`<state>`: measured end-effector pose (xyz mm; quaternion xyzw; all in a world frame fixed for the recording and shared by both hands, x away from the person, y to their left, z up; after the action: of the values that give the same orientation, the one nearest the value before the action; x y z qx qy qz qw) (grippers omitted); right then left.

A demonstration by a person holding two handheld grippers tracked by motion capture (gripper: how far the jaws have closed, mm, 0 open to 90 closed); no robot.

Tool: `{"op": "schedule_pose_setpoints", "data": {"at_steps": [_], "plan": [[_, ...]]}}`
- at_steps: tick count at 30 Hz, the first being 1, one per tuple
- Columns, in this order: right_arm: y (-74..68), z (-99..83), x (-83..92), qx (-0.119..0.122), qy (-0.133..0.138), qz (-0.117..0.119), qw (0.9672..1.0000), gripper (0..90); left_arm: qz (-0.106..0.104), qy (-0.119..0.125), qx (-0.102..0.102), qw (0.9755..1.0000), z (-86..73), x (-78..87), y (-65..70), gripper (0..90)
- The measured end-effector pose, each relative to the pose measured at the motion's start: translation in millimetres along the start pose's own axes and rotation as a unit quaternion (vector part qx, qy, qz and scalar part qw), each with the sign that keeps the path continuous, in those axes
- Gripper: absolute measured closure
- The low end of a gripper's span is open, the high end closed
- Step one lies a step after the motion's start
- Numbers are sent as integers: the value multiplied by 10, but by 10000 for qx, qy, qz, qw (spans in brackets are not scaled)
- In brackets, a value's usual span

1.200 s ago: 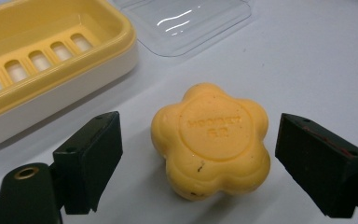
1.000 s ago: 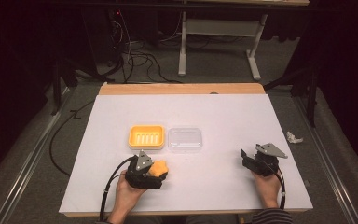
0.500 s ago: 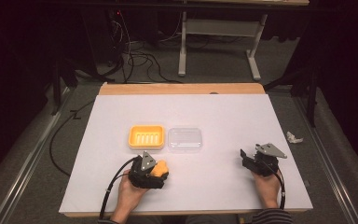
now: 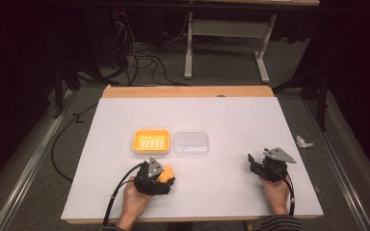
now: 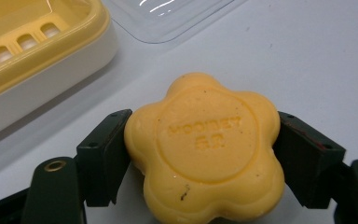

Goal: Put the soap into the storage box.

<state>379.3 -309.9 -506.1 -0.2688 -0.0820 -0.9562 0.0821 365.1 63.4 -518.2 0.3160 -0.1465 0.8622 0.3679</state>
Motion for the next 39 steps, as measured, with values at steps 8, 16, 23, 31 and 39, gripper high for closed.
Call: {"op": "schedule_pose_setpoints", "data": {"at_steps": [8, 16, 23, 31, 39], "plan": [[-2, -1, -4, 20, -38, -9, 10000, 334, -48, -29, 107, 9999, 9, 5, -13, 260], [-9, -1, -9, 16, -61, -18, 10000, 333, -9, -16, 115, 9999, 16, 48, -32, 262], [-12, -1, -11, 51, -69, -13, 10000, 332, -37, 65, 172, 9998, 36, 115, -58, 263], [-12, -1, -11, 59, -72, -18, 10000, 333, -60, 106, 197, 9997, 60, 164, -78, 264], [-14, -2, -11, 71, -90, -25, 9999, 333, -54, 176, 257, 9995, 97, 240, -116, 265]]}}
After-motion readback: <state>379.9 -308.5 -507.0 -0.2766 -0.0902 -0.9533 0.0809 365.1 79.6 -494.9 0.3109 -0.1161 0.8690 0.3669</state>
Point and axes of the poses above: each handheld gripper's, and its own axes: x roughly backward along the jaws, z roughly out of its top, y roughly to its right, the point moved 5 cm from there along -x, roughly forward along the jaws, and after that the axes turned 1 degree about y, right-handed, at the moved point
